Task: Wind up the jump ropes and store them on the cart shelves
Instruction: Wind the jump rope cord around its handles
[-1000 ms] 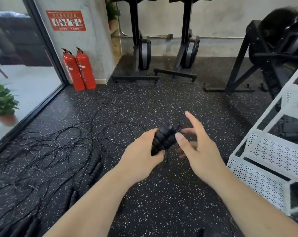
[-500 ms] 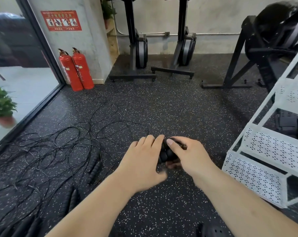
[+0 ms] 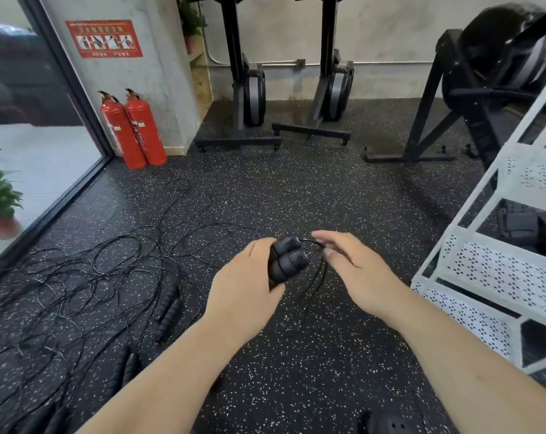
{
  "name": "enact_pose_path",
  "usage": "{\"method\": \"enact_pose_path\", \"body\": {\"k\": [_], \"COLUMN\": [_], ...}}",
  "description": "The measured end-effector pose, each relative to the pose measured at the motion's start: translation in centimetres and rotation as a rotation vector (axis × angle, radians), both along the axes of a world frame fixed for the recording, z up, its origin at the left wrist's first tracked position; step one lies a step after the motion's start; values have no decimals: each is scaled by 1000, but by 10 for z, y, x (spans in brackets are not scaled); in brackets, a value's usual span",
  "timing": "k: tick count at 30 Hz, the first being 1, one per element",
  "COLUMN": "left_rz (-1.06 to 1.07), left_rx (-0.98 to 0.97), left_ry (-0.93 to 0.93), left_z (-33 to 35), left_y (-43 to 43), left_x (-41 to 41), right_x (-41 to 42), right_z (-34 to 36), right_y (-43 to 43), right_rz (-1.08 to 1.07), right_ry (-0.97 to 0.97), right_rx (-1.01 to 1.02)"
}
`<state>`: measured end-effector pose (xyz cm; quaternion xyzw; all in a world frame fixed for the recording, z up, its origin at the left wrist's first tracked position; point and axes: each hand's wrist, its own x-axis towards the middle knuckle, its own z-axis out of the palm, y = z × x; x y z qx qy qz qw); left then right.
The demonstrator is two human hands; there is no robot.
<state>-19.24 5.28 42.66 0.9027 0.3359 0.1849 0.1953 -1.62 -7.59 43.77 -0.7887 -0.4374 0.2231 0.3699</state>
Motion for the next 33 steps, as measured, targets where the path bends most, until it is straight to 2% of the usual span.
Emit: {"method": "enact_pose_path", "body": {"k": [2, 5, 8, 12, 16, 19, 21, 26, 28, 30, 33], "left_rz": [-24, 65, 195, 237, -2, -215, -267, -137, -17, 167, 303], "left_rx": [-220, -517, -720, -925, -1065, -1105, -1140, -1112, -1077, -1028, -1018], "left_ry": [-117, -335, -537, -715, -660, -528, -466, -398, -464, -619, -794], "left_z": [0, 1, -1, 2, 7, 10, 9, 6, 7, 11, 19], "left_y": [-9, -2, 17, 22, 12, 0, -5, -7, 2, 22, 51], "left_x": [1, 5, 2, -1, -3, -3, 0, 5, 5, -1, -16], "right_x": [-10, -14, 2, 25, 19, 1, -13, -18, -8, 10, 34], "right_z": [-1, -2, 6, 9, 3, -11, -20, -21, -18, -13, -5], "right_y": [3, 3, -1, -5, 2, 12, 16, 18, 13, 3, -9], "right_rz": [38, 79, 47, 4, -132, -103, -35, 70, 119, 124, 56], "right_ry": [236, 240, 119, -249, -283, -229, -237, -237, -228, -206, -269], "right_rx": [86, 144, 169, 146, 186, 125, 70, -25, -100, -158, -78]}}
